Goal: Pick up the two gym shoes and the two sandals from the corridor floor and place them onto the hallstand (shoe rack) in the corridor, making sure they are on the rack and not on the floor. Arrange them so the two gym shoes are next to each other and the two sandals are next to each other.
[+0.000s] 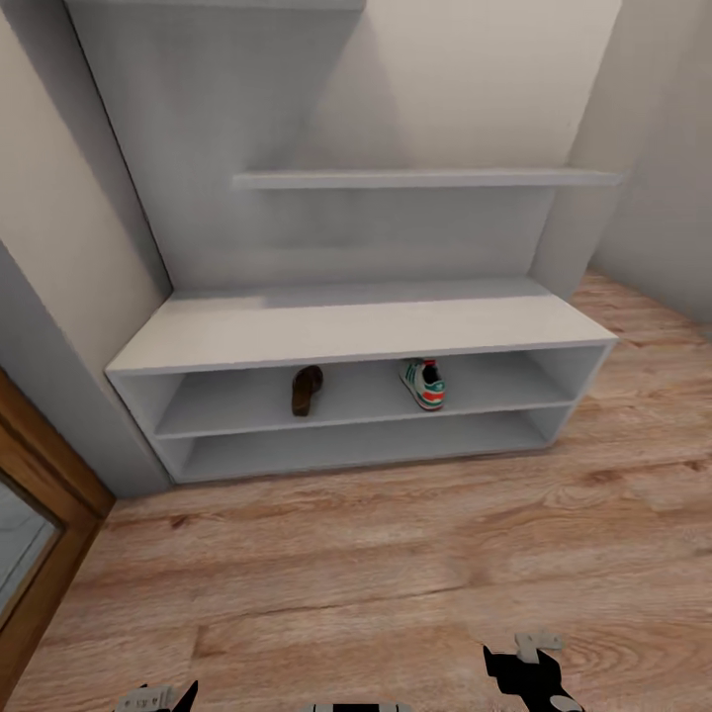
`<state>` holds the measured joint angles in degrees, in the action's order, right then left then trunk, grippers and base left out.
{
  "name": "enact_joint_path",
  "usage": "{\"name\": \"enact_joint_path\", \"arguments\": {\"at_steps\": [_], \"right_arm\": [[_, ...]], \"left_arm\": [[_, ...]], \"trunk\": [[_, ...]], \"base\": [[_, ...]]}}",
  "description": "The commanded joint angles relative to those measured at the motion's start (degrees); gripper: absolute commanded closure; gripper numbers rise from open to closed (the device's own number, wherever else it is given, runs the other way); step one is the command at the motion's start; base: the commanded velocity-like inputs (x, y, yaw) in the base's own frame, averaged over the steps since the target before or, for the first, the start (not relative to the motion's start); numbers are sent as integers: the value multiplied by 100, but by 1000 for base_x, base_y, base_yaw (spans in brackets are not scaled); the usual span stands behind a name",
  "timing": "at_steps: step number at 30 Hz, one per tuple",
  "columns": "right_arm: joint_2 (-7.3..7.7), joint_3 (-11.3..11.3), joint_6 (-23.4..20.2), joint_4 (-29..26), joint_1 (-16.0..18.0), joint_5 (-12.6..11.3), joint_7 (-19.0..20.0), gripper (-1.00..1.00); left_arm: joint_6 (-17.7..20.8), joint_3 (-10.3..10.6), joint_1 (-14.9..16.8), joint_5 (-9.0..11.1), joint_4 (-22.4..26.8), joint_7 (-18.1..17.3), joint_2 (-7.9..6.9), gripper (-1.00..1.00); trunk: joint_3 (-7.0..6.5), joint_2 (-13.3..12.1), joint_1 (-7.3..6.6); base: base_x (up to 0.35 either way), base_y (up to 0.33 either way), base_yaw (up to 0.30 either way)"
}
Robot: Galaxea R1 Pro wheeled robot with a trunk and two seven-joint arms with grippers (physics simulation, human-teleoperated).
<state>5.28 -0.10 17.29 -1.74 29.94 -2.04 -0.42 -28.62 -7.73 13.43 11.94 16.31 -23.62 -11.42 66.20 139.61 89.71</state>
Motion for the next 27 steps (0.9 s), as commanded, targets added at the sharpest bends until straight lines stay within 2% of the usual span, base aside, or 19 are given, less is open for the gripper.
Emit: {"name": "enact_joint_path", "arguments": {"at_steps": [1,11,18,27], "right_arm": [[-1,2,20,7,4,-22,-5,-100],[0,-4,47,7,3,-25,-10,-100],[0,-8,275,7,-15,-25,-27,-100],[0,-8,289,7,-29,-25,-28,-100]], "left_arm": [[5,-12,1,53,-4,-55,0,-100],[5,-14,1,60,-2,-55,0,-100],[5,-17,2,60,1,-55,0,-100],[6,-16,1,55,-4,-55,0,-100]], "trunk": [[4,2,-1],[4,2,-1],[4,2,-1],[-157,-359,-199]], "base": [[0,0,-300],[0,0,-300],[0,0,-300],[0,0,-300]]}}
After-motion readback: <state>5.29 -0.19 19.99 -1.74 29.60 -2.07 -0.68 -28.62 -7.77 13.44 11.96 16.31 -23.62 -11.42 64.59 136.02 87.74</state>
